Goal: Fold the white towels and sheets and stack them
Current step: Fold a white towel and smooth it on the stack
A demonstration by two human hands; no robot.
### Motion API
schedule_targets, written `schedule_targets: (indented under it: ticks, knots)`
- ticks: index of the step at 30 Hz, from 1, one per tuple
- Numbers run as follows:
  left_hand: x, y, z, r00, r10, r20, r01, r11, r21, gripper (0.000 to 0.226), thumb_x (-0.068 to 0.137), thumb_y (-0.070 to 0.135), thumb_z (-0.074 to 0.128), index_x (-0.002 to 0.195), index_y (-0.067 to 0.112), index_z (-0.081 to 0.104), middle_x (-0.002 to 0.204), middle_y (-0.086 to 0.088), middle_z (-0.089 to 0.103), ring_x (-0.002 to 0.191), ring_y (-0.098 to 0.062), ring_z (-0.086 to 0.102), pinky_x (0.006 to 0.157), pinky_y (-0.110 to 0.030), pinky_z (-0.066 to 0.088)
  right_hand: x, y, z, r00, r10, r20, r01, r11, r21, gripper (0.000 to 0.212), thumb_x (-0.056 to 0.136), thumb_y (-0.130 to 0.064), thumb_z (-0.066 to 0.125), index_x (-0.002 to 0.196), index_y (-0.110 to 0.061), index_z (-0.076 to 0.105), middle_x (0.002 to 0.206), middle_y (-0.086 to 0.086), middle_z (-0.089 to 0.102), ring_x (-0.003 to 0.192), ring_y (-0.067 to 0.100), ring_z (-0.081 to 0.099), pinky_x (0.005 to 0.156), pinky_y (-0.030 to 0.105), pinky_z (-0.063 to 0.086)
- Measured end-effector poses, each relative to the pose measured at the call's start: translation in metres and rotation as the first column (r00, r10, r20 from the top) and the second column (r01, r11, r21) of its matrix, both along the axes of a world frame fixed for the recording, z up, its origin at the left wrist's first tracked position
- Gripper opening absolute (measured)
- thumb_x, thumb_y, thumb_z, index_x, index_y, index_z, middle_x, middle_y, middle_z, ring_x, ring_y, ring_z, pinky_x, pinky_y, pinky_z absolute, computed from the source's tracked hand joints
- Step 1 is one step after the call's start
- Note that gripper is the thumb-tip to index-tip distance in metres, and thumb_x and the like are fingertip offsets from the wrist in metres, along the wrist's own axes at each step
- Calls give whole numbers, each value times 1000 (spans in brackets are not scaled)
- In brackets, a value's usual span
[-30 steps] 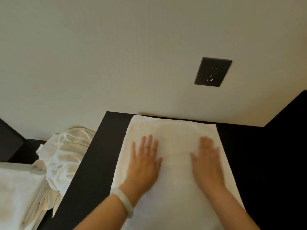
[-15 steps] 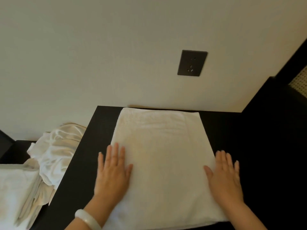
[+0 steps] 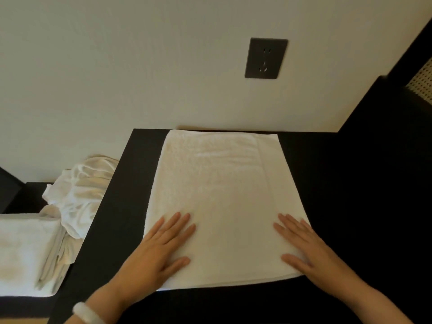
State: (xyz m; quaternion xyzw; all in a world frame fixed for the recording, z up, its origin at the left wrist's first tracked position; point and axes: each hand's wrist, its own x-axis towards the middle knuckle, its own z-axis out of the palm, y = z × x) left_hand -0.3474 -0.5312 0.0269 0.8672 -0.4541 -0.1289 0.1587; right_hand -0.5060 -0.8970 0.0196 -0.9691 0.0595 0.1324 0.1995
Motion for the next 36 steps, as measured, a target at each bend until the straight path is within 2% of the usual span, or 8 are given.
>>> schedule_targets:
  ticks: [4,15,18,21,24,28,32,36]
  knots:
    - [1,29,2,981,-59,-184,44,995,-87,76,87,71,54,150,54,17,162,25,-5,150,-5,-12,118,-28,-14,-15,-14,9,998,62,-22,-58,984,166,86,75,-71,64,142,-70,11,153,-42,-13,143,-11,-20,120,33,-11]
    - [5,25,11,975,83,-208,-129,968,-215,37,86,58,54,123,55,59,149,38,30,145,6,18,123,-32,9,-7,3,12,970,-133,204,111,987,120,44,74,-54,61,114,-70,51,132,-58,24,136,-24,12,112,4,1]
    - [12,23,24,943,142,-301,-195,968,-156,39,83,58,54,121,53,58,139,49,32,137,17,22,118,-28,17,0,5,24,959,-221,177,198,971,136,38,72,-51,66,103,-71,53,122,-55,35,135,-15,20,115,13,11]
    - [24,27,41,880,167,-444,-203,979,-34,41,78,62,57,119,56,60,133,41,46,128,14,37,112,-22,30,9,3,44,965,-258,40,243,943,227,34,76,-43,74,94,-67,59,111,-47,51,129,-7,39,116,27,29]
    - [41,33,59,737,118,-665,-145,989,15,35,76,68,63,103,47,72,110,17,69,107,-5,63,94,-22,49,25,-3,74,951,-160,-265,237,927,290,6,80,-48,73,83,-53,73,86,-22,72,87,-3,67,83,25,56]
    - [74,36,82,592,93,-801,-119,993,27,43,80,59,69,101,22,76,105,-3,71,102,-18,67,90,-27,53,65,-10,108,909,-62,-411,219,912,346,4,83,-44,74,79,-42,75,81,-15,71,74,-1,67,65,13,48]
    - [110,13,90,600,276,-751,-431,902,-14,29,84,47,68,92,20,76,97,-5,74,91,-20,72,85,-35,56,110,-15,112,875,-350,-333,483,640,597,30,75,-43,75,92,-18,77,95,4,76,88,19,74,74,32,55]
    - [130,-10,67,465,496,-733,-729,685,1,25,86,36,70,103,18,70,95,-2,75,86,-19,73,83,-40,60,138,-19,84,637,-701,-320,702,357,616,40,93,-53,56,101,-18,73,98,10,74,93,28,70,78,41,54]
